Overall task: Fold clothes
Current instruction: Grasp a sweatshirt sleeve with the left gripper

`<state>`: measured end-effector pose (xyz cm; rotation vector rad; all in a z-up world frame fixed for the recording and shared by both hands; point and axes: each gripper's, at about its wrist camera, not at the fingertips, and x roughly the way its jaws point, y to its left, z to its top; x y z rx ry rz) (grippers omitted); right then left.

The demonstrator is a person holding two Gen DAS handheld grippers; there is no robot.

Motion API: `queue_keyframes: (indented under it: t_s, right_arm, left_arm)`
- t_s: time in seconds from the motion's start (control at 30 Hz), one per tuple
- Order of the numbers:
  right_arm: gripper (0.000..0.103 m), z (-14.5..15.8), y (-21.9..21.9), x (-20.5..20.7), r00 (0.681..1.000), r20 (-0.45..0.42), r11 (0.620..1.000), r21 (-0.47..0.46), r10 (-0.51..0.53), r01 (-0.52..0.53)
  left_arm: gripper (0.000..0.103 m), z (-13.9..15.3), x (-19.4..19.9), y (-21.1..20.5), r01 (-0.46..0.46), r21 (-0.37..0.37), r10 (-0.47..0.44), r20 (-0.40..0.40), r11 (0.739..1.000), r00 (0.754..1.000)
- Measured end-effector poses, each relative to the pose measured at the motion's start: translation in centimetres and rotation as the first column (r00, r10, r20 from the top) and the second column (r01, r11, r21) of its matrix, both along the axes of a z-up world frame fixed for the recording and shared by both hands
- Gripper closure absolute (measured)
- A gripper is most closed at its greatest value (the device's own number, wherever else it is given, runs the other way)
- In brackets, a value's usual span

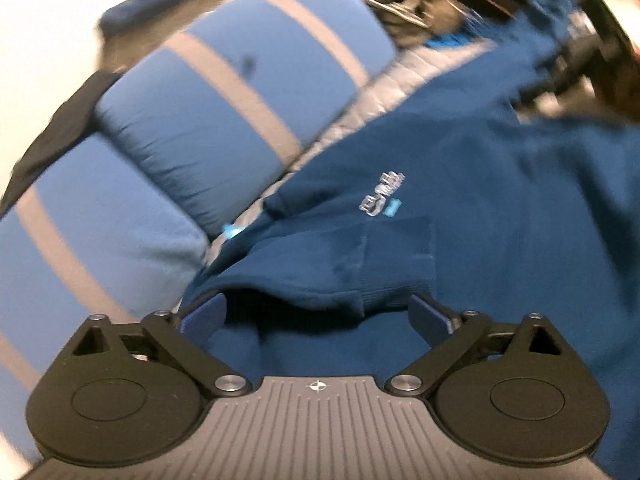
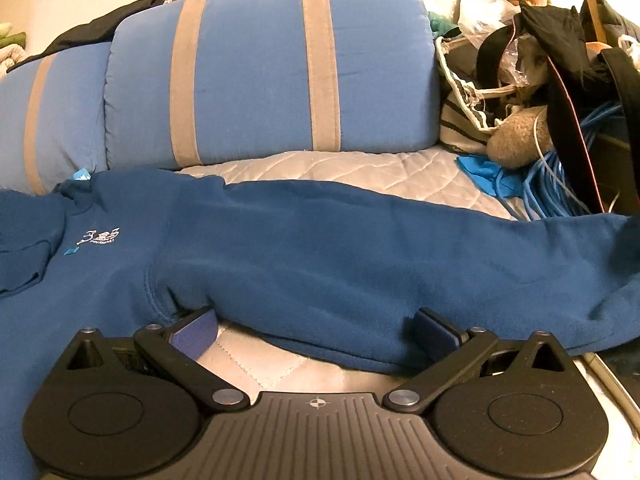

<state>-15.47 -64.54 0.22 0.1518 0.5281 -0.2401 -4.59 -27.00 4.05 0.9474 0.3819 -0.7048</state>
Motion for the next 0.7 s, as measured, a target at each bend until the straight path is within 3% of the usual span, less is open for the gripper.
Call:
queue_keyframes:
  t_s: [0.13,0.23,0.3,0.53,0.63,0.7]
  right_arm:
    - [0.000,-0.1,-0.3,-0.1,1.000,0.008,1.000,0.017,0.007,-0.007]
    - [0.000,-0.1,-0.2,-0.1,1.000,0.011,1.000,0.016,0.006,-0.006]
    - [0.000,-0.1,-0.2,-0.1,1.000,0.012,1.000,0.016,0.005,-0.006]
    - [0.000,-0.1,0.0,0.0,1.000,0.012,1.000,0.010,0.001,-0.001]
    - [0.000,-0.1,0.0,-0.1,1.000,0.014,1.000,0.010,0.001,-0.001]
    - [0.000,-0.1,0.0,-0.1,1.000,0.016,1.000,0.011,0.001,-0.001]
  left_arm:
    - [0.015,-2.4,0.2,-1.0,0.107,0.157,-0.118,0.064,0.982,0.991]
    - [0.031,-3.9,0.4,-1.5,0.149,0.264,-0.178,0.089,0.953,0.980]
    - [0.041,-4.5,0.9,-1.7,0.145,0.300,-0.184,0.105,0.943,0.977]
    - [0.052,-6.1,1.8,-2.0,0.156,0.411,-0.253,0.193,0.898,0.948]
    - [0.069,-7.3,1.8,-1.9,0.137,0.460,-0.274,0.247,0.877,0.930]
    - [0.088,-7.7,2.0,-1.9,0.116,0.476,-0.269,0.268,0.872,0.925]
